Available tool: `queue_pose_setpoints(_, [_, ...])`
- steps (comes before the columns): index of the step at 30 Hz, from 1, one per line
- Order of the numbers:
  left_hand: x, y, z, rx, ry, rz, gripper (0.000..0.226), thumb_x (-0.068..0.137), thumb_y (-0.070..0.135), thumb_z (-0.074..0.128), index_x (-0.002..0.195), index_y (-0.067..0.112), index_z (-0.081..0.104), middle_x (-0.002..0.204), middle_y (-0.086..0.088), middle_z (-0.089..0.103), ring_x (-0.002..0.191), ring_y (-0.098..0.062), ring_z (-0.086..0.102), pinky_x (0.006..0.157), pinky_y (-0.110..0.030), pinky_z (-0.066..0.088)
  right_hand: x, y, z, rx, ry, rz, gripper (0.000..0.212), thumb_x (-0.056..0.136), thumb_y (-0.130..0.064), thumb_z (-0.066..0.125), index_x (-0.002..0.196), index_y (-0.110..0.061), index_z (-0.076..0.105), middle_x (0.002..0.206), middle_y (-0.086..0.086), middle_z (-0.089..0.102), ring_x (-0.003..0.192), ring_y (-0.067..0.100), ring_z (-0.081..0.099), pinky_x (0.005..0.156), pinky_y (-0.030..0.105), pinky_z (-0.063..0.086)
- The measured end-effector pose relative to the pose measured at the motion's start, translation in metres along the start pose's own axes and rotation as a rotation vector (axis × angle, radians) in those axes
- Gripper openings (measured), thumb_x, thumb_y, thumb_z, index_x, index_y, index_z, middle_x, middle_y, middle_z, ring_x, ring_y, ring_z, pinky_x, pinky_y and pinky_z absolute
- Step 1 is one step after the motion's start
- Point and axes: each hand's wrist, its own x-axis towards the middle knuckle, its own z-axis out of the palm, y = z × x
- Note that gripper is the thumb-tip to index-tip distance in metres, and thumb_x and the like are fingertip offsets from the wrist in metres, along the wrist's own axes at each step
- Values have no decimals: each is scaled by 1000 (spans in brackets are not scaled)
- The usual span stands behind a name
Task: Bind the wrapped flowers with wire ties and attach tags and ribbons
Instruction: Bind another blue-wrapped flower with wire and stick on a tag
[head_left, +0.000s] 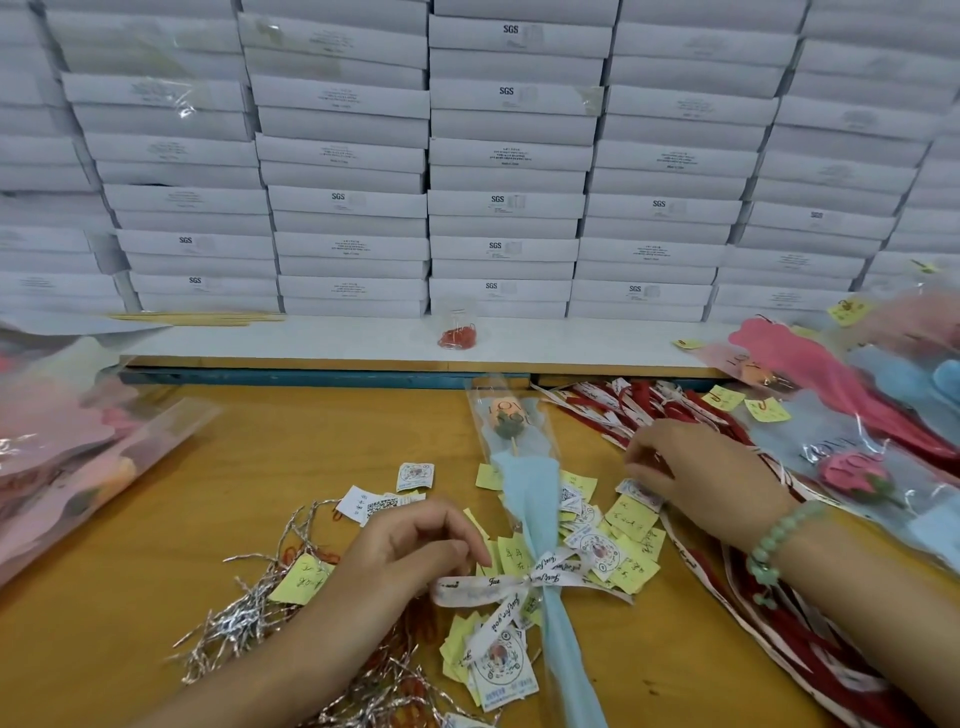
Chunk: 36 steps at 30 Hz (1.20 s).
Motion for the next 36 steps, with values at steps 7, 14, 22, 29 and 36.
queue_pose_setpoints(7, [-1,2,1,1,3,-2,18,80,24,56,76,20,73,71,3,62,73,-9,59,68,-17,45,2,5,2,10,-73,11,27,83,-53,66,98,-32,63,93,-16,61,81,1,56,71,22,52])
queue_pose_setpoints(14, [-1,3,1,7,7,-12,18,80,25,56,76,20,73,74,2,63,75,-10,60,69,-17,45,3,9,9,185,-15,26,31,78,-37,78,102,-32,60,88,-17,55,79,-3,51,61,13,37])
queue_pose_setpoints(22, [-2,7,4,-12,12,-21,18,79,24,56,74,19,73,73,1,63,74,-9,59,69,-16,44,4,9,12,505,159,81,21,77,-22,80,84,-35,65,85,-8,64,76,4,59,62,15,42])
queue_pose_setpoints(29, [-2,7,3,-9,11,-23,18,79,23,56,75,19,74,75,1,65,74,-7,61,69,-14,46,5,5,11,656,213,139,12,82,-20,76,86,-23,65,72,-8,73,62,-6,62,69,18,48])
queue_pose_setpoints(36, [-3,10,4,8,15,-2,19,78,22,55,75,17,73,73,-1,64,73,-9,60,69,-16,46,-4,-20,-9,756,392,21,12,76,-23,80,70,-18,71,55,-18,60,44,6,41,49,9,32])
